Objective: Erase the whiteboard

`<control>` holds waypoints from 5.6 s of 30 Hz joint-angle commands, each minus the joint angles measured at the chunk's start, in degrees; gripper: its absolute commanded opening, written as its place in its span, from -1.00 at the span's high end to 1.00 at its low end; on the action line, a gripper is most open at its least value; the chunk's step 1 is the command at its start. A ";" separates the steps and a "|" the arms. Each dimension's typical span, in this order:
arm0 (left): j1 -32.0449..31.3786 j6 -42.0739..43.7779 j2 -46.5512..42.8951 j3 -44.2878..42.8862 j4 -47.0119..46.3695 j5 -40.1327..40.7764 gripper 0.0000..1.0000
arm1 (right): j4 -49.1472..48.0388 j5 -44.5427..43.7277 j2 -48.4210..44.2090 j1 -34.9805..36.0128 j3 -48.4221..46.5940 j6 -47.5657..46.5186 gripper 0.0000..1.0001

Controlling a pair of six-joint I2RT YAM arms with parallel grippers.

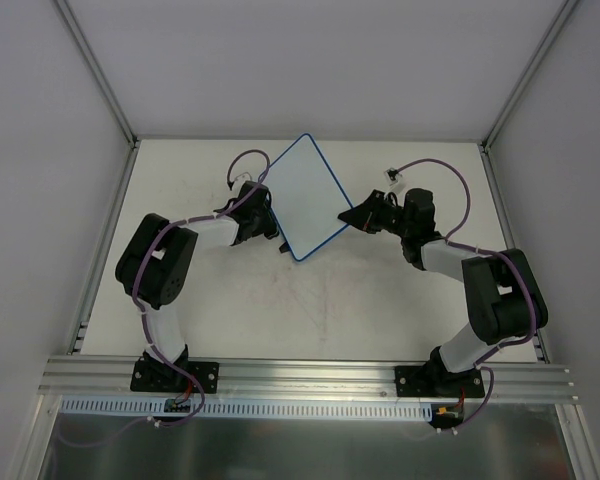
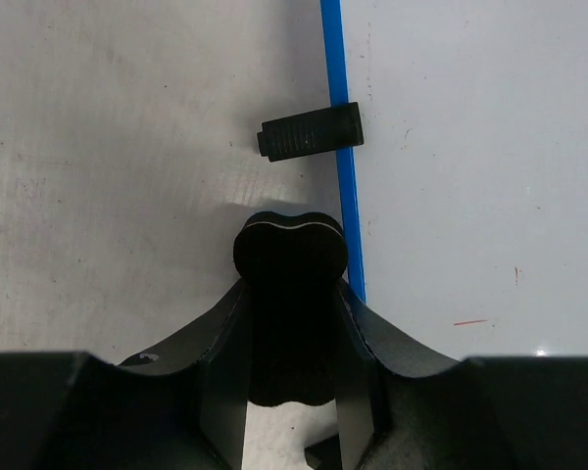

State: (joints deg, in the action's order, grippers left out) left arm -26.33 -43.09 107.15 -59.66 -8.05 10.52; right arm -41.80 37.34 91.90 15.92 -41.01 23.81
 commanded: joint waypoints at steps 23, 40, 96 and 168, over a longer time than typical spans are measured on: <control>-3.91 5.03 -19.00 12.02 -1.34 9.78 1.00 | 2.95 0.19 -0.23 1.57 -0.12 -1.23 1.00; -3.91 7.32 -6.96 4.82 -13.39 1.43 1.00 | 2.78 1.68 0.74 1.74 -0.82 -0.96 1.00; 0.58 7.40 3.25 1.47 -24.73 -11.93 1.00 | 2.60 2.73 0.91 2.36 -1.00 -1.14 1.00; -21.66 38.26 -7.05 3.50 0.75 -13.78 1.00 | 13.93 -4.47 -1.37 2.80 -4.34 -2.89 1.00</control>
State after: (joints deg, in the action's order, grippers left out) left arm -46.37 -6.37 98.28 -56.80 -18.96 -2.42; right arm -33.45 34.63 92.12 15.73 -43.70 24.53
